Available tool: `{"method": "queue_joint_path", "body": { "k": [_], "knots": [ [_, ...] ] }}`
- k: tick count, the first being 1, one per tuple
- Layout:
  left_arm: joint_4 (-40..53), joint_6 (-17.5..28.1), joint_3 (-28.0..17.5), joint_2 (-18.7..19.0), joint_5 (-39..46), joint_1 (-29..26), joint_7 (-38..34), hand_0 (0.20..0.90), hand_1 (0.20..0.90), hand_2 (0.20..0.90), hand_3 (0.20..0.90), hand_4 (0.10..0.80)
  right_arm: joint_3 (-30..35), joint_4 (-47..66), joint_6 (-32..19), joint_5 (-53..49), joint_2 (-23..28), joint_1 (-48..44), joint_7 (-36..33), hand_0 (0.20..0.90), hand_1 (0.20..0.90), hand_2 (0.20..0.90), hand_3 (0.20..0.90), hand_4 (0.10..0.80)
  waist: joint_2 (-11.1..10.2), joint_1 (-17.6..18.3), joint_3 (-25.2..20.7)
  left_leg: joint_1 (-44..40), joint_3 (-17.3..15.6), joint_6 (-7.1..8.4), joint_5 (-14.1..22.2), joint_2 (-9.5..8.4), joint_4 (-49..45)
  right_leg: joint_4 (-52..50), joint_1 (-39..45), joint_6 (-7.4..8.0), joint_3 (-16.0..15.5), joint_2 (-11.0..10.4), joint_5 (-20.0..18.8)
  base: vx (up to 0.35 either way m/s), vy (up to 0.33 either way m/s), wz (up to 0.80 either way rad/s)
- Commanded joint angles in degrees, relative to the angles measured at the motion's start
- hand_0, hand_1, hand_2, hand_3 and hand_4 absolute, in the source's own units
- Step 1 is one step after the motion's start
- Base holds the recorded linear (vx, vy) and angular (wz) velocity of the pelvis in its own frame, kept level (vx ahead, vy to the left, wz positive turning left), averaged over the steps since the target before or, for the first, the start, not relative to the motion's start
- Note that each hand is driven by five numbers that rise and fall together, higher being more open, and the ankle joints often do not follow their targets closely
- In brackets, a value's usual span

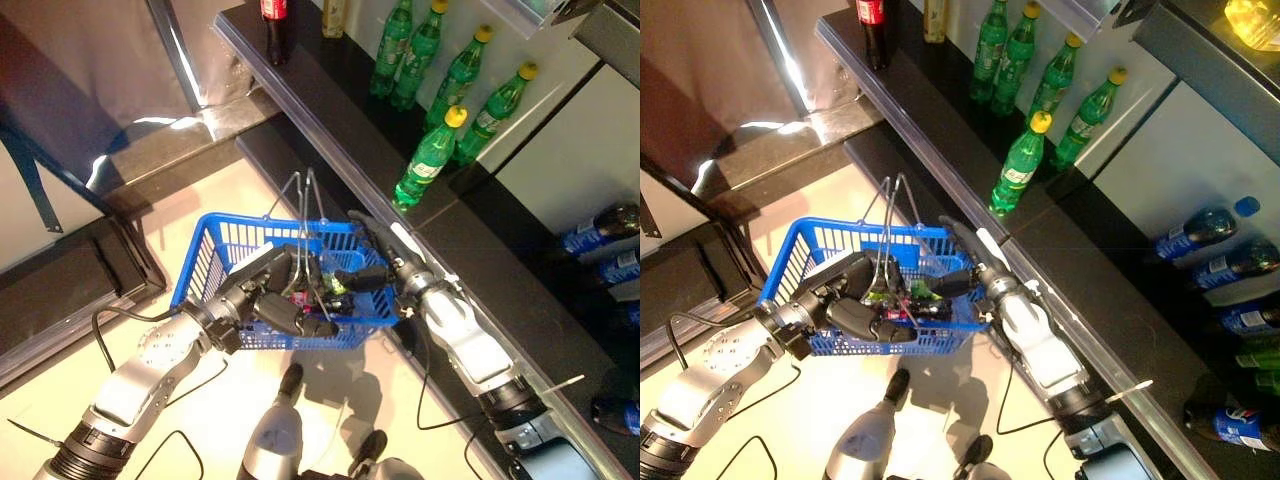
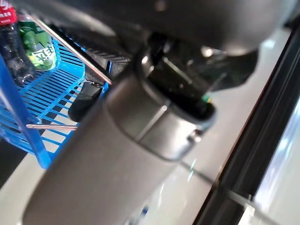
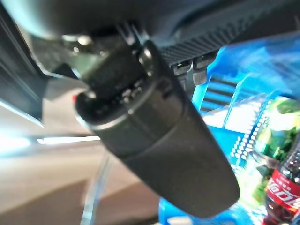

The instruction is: Pick up the drink and place into the basket.

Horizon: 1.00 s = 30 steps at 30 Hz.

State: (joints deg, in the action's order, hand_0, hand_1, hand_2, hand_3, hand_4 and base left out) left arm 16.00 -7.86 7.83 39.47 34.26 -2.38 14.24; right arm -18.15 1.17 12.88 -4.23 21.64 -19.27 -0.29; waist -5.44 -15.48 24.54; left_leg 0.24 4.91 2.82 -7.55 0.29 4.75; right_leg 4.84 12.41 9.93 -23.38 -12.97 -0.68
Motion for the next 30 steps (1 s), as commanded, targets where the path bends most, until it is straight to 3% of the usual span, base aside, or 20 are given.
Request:
{"method": "queue_joint_path", "body": {
  "k": [1,11,16,30],
  "knots": [
    [8.4,26.6,-9.1,-9.4,4.1,-6.2,-3.4,0.300,0.300,0.300,0.200,0.100,-2.0,0.9,-10.3,-1.9,1.8,4.6,-2.1,0.900,0.900,0.900,0.900,0.800,2.5,1.2,-22.9,-4.6,-6.4,1.46,5.6,4.97,0.2,-0.5,-3.5,1.17,1.5,-1.5,-4.6,-0.002,-0.001,-0.17],
    [1.9,27.1,-12.9,-11.5,1.1,-1.2,-9.1,0.300,0.300,0.300,0.200,0.100,3.5,3.3,-18.5,-4.7,-0.4,13.0,-2.3,0.900,0.900,0.900,0.900,0.800,3.3,5.2,-22.7,-5.4,-8.9,1.55,5.9,5.43,0.2,-0.2,-4.5,1.46,4.3,-1.5,-4.9,-0.008,0.007,-0.14],
    [-6.0,27.2,-15.1,-13.4,-0.7,1.1,-12.6,0.300,0.300,0.300,0.200,0.100,9.3,1.5,-21.8,-6.5,-1.9,18.0,-2.5,0.900,0.900,0.900,0.900,0.800,3.5,8.3,-22.7,-6.0,-10.3,1.53,6.4,5.33,0.2,0.1,-4.9,1.68,6.1,-1.7,-5.2,0.001,0.007,-0.10],
    [-22.7,26.5,-18.0,-16.5,-9.4,3.6,-21.9,0.300,0.300,0.300,0.200,0.100,18.6,-4.8,-25.9,-8.3,-4.3,25.3,-5.8,0.900,0.900,0.900,0.900,0.800,3.5,13.9,-23.0,-7.0,-13.2,1.16,7.7,4.81,0.2,0.2,-6.3,1.70,10.8,-1.6,-5.4,-0.007,-0.010,-0.20]
  ]
}}
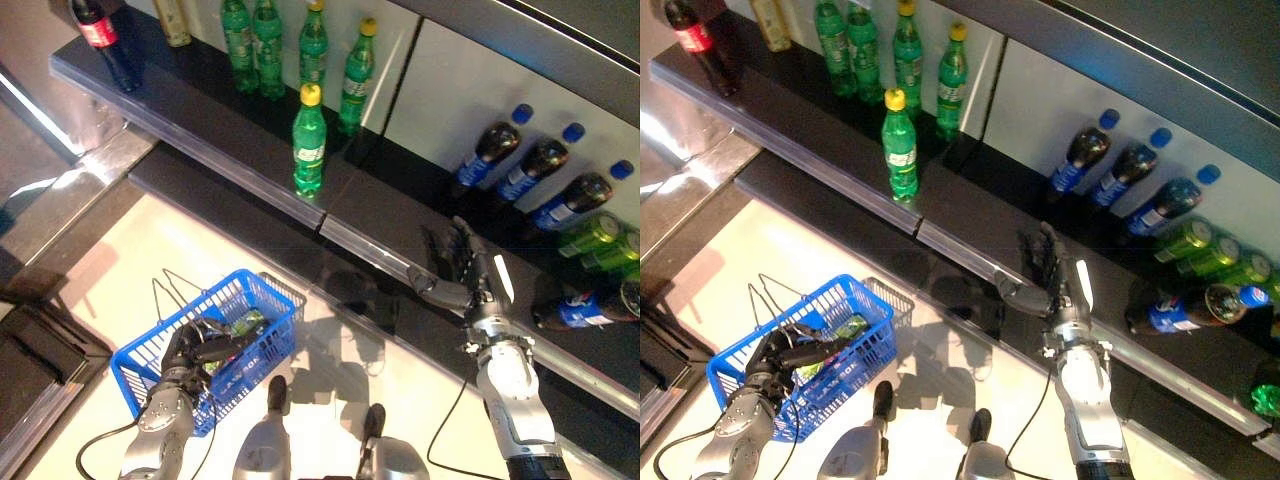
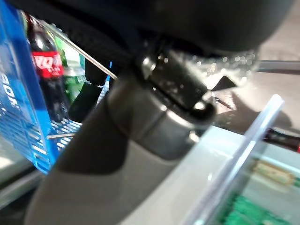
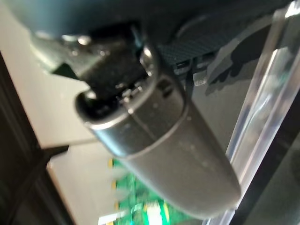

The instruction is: Pick up the drink and place into the basket.

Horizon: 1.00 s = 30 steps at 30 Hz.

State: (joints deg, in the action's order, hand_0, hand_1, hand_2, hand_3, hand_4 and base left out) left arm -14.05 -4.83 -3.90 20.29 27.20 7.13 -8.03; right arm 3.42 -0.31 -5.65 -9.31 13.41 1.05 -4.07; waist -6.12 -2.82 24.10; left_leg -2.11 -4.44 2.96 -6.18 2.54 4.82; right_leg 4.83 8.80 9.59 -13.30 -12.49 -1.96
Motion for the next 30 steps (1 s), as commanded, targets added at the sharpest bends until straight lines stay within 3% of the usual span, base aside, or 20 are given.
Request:
{"method": "queue_joint_path", "body": {
  "k": [1,6,10,12,14,15,19,20,21,25,27,30],
  "knots": [
    [5.5,23.9,-6.4,2.5,-3.6,-5.6,0.2,0.300,0.300,0.300,0.200,0.100,-2.4,-4.8,-7.9,-3.2,3.5,5.4,-2.5,0.900,0.900,0.900,0.900,0.800,4.2,1.6,-22.6,-4.7,-4.0,0.97,6.5,2.54,0.2,0.2,-2.8,1.98,1.1,-2.0,-4.1,-0.012,-0.026,-0.17],
    [-2.4,25.2,-7.1,1.6,-5.3,-2.8,0.4,0.300,0.300,0.300,0.200,0.100,0.3,-11.0,-9.3,-3.7,2.4,7.6,-2.9,0.900,0.900,0.900,0.900,0.800,4.4,2.9,-22.5,-4.9,-5.1,0.73,7.0,2.51,0.2,0.2,-3.3,1.66,2.8,-1.7,-3.9,-0.016,-0.018,-0.24],
    [-16.5,27.6,-7.9,0.5,-7.1,-3.0,-1.7,0.300,0.300,0.300,0.200,0.100,2.0,-20.5,-10.3,-7.5,2.3,7.4,-4.5,0.900,0.900,0.900,0.900,0.800,4.5,4.2,-22.4,-5.5,-5.9,0.65,7.4,2.78,0.2,0.2,-3.6,1.26,5.0,-1.1,-3.6,0.006,-0.005,-0.30],
    [-22.0,28.6,-8.4,-0.1,-8.5,-2.6,-4.3,0.300,0.300,0.300,0.200,0.100,2.5,-24.3,-9.9,-8.9,2.9,6.6,-3.6,0.900,0.900,0.900,0.900,0.800,4.2,3.7,-21.8,-6.3,-4.4,0.78,7.7,2.55,-1.3,0.2,-3.6,1.10,6.2,-1.1,-3.9,-0.005,0.017,-0.33],
    [-26.9,29.4,-9.7,-0.5,-8.1,-1.5,-5.8,0.300,0.300,0.300,0.200,0.100,3.1,-28.1,-10.2,-9.7,4.0,5.9,-1.3,0.900,0.900,0.900,0.900,0.800,3.5,2.7,-20.8,-5.1,-0.2,0.92,10.3,1.78,-6.0,0.2,-3.8,0.87,8.2,-1.5,-4.1,-0.055,0.098,-0.60],
    [-28.8,29.5,-10.3,-0.6,-8.6,-1.3,-5.9,0.300,0.300,0.300,0.200,0.100,3.3,-29.7,-10.6,-9.6,4.5,5.6,-1.2,0.900,0.900,0.900,0.900,0.800,3.3,2.4,-20.3,-5.0,0.3,0.82,11.1,1.60,-6.8,0.1,-3.7,0.93,8.7,-1.6,-4.0,-0.050,0.174,-0.70],
    [-35.3,28.7,-11.1,-0.1,-8.8,-1.8,-4.5,0.300,0.300,0.300,0.200,0.100,5.0,-34.2,-12.0,-11.5,4.7,6.0,-0.1,0.900,0.900,0.900,0.900,0.800,3.0,2.4,-19.7,-5.4,0.2,-0.09,11.9,0.36,-6.3,0.2,-4.0,1.92,8.8,-2.6,-4.6,-0.046,0.208,-0.68],
    [-38.8,28.0,-10.9,0.8,-8.7,-2.3,-3.8,0.300,0.300,0.300,0.200,0.100,6.0,-39.1,-12.5,-11.8,5.2,5.3,-0.2,0.900,0.900,0.900,0.900,0.800,2.7,2.1,-19.3,-5.8,1.5,-0.86,12.8,-1.47,-6.3,0.2,-6.1,2.72,9.0,-4.2,-7.3,-0.036,0.243,-0.50],
    [-39.9,26.8,-10.8,1.3,-7.5,-2.3,-1.3,0.300,0.300,0.300,0.200,0.100,7.1,-43.2,-12.8,-12.8,5.7,4.5,0.2,0.900,0.900,0.900,0.900,0.800,2.8,1.7,-18.9,-5.9,1.9,-0.90,12.8,-1.98,-6.1,0.2,-8.2,3.19,9.2,-5.1,-9.2,-0.049,0.278,-0.67],
    [-42.7,23.9,-10.0,3.8,-9.7,-2.0,7.6,0.300,0.300,0.300,0.200,0.100,9.7,-54.1,-13.9,-12.7,6.2,3.7,3.4,0.900,0.900,0.900,0.900,0.800,3.1,0.9,-18.0,-5.9,1.3,-1.38,12.1,-2.29,-4.9,-1.0,-10.8,3.61,8.9,-6.1,-12.0,-0.092,0.098,-0.65],
    [-44.6,22.2,-8.4,4.6,-8.6,-2.6,10.2,0.300,0.300,0.300,0.200,0.100,9.4,-58.3,-13.7,-12.4,6.6,3.7,4.4,0.900,0.900,0.900,0.900,0.800,3.2,1.0,-18.1,-5.1,1.0,-1.92,11.6,-2.43,-4.7,-3.6,-11.0,3.10,10.3,-5.0,-11.0,-0.168,0.050,-0.06],
    [-49.7,22.9,-5.2,4.0,-9.4,-3.7,12.2,0.300,0.300,0.300,0.200,0.100,8.9,-67.2,-12.8,-11.7,7.0,3.8,7.5,0.900,0.900,0.900,0.900,0.800,3.5,2.0,-18.9,-4.0,1.1,-3.18,11.1,-2.76,-4.4,-7.2,-10.3,1.75,13.2,-1.4,-7.1,-0.139,0.038,-0.01]
  ]
}}
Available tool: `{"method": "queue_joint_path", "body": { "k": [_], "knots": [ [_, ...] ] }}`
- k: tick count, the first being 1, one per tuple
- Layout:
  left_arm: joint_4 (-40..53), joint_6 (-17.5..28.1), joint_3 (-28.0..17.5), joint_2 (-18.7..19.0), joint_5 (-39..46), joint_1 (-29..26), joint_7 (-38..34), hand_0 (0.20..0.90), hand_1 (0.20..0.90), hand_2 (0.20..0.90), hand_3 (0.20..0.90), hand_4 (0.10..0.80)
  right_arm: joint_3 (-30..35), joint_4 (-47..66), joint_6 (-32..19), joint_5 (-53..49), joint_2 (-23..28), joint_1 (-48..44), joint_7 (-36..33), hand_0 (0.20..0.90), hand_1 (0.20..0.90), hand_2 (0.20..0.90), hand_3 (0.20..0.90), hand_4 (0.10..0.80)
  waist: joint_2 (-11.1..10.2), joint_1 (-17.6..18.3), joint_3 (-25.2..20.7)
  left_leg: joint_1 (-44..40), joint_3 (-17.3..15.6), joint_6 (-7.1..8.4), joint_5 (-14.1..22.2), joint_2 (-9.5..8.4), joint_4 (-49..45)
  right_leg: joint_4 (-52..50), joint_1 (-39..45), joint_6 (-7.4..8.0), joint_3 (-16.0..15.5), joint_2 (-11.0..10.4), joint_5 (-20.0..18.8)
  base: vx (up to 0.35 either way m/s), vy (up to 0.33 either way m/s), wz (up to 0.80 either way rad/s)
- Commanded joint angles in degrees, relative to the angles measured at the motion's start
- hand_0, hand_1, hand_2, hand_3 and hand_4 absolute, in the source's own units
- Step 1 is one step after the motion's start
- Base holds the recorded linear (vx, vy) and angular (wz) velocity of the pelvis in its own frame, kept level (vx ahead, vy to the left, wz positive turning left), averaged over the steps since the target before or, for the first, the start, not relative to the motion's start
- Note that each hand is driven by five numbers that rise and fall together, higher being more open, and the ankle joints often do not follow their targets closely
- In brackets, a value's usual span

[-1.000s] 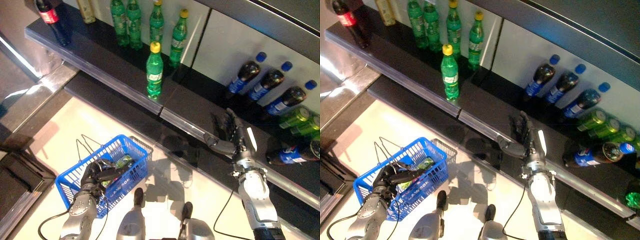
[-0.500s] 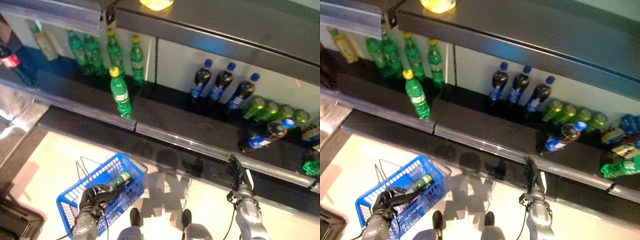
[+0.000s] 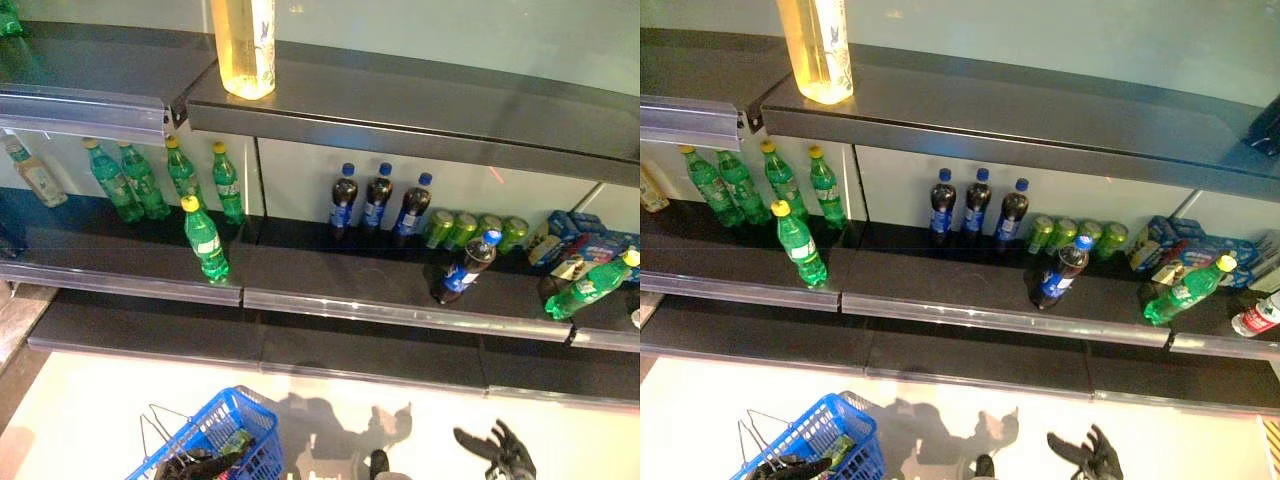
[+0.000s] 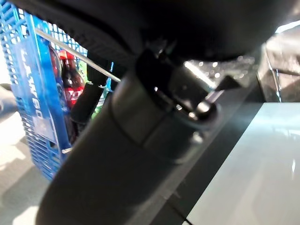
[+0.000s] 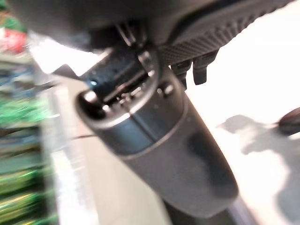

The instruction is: Pick up the drink and place into the basket.

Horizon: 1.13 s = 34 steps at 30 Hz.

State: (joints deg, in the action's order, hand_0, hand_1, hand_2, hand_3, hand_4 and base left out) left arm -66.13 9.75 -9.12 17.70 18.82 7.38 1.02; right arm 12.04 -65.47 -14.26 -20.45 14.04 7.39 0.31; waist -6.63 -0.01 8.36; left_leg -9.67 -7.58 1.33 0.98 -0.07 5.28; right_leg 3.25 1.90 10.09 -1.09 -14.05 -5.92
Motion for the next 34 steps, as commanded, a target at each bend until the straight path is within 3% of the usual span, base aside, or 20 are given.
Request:
{"method": "queue_joint_path", "body": {
  "k": [1,4,6,7,10,11,13,15,34],
  "knots": [
    [1.8,8.4,0.5,6.3,-1.4,-4.1,3.0,0.300,0.300,0.300,0.200,0.100,0.0,-3.3,-4.0,0.0,6.3,-2.6,3.5,0.900,0.900,0.900,0.900,0.800,4.1,-0.7,-3.3,3.6,4.3,-1.76,3.9,-0.25,-4.7,-6.0,-3.3,1.00,1.1,0.7,-2.4,-0.077,-0.004,-0.02],
    [1.1,7.1,1.5,5.4,-1.4,-4.2,2.9,0.300,0.300,0.300,0.200,0.100,-1.2,-5.3,-1.3,2.1,6.3,-2.5,4.4,0.900,0.900,0.900,0.900,0.800,4.2,-0.8,-3.9,3.5,4.6,-2.07,3.8,-0.39,-4.4,-6.0,-2.6,0.33,0.5,2.0,-0.2,-0.041,-0.032,-0.08],
    [0.3,5.6,1.8,4.7,-2.5,-4.2,2.9,0.300,0.300,0.300,0.200,0.100,-3.0,-6.8,1.2,3.9,5.6,-2.5,4.5,0.900,0.900,0.900,0.900,0.800,4.1,-1.6,-4.4,3.5,4.3,-1.97,3.7,-0.31,-4.1,-4.0,-1.3,0.25,-1.7,1.8,0.3,-0.029,-0.150,-0.25],
    [0.0,3.8,2.4,4.0,-3.2,-4.1,2.6,0.300,0.300,0.300,0.200,0.100,-4.0,-7.3,4.7,4.4,4.4,-2.0,4.3,0.900,0.900,0.900,0.900,0.800,4.3,-1.1,-4.5,2.9,3.3,-1.48,3.3,0.44,-3.7,-4.0,-1.4,0.04,-1.6,2.5,0.7,-0.036,-0.198,-0.24],
    [-0.4,3.4,2.9,3.6,-3.7,-4.3,3.6,0.300,0.300,0.300,0.200,0.100,-4.5,-7.8,5.4,4.4,4.0,-1.9,5.2,0.900,0.900,0.900,0.900,0.800,4.5,-0.9,-4.4,2.3,2.6,-0.98,3.2,1.23,-3.2,-3.5,-0.7,-0.59,-2.1,2.9,1.5,-0.028,-0.095,-0.10],
    [-1.8,3.0,4.1,2.2,-3.4,-4.3,3.8,0.300,0.300,0.300,0.200,0.100,-5.1,-9.1,9.6,3.6,3.1,-2.4,6.2,0.900,0.900,0.900,0.900,0.800,4.9,-0.6,-4.7,1.2,1.5,-0.44,2.6,1.94,-1.8,-2.1,1.4,-1.29,-2.8,3.6,2.2,-0.022,-0.079,-0.02],
    [-1.9,2.9,4.2,2.1,-3.6,-4.3,3.8,0.300,0.300,0.300,0.200,0.100,-5.1,-9.3,9.9,3.7,3.1,-2.4,6.3,0.900,0.900,0.900,0.900,0.800,4.9,-0.6,-4.7,1.1,1.4,-0.36,2.5,2.03,-1.7,-1.9,1.6,-1.35,-2.9,3.7,2.3,-0.029,-0.066,0.00],
    [-3.0,1.7,5.4,1.2,-5.6,-4.3,4.0,0.300,0.300,0.300,0.200,0.100,-6.3,-10.9,13.9,5.3,2.8,-2.8,8.4,0.900,0.900,0.900,0.900,0.800,5.3,-1.2,-5.2,1.0,1.1,0.65,1.7,2.63,-1.1,-0.7,3.6,-1.73,-4.6,3.9,2.9,-0.069,-0.067,0.06],
    [-4.0,-0.6,9.8,0.8,-6.5,-5.0,6.1,0.300,0.300,0.300,0.200,0.100,-8.9,-11.6,13.9,5.4,3.3,-4.4,9.4,0.900,0.900,0.900,0.900,0.800,6.6,-1.0,-5.4,0.6,1.8,0.43,1.9,2.26,-0.7,-0.5,4.1,-2.15,-4.8,4.2,3.5,-0.013,-0.001,0.03]
  ]
}}
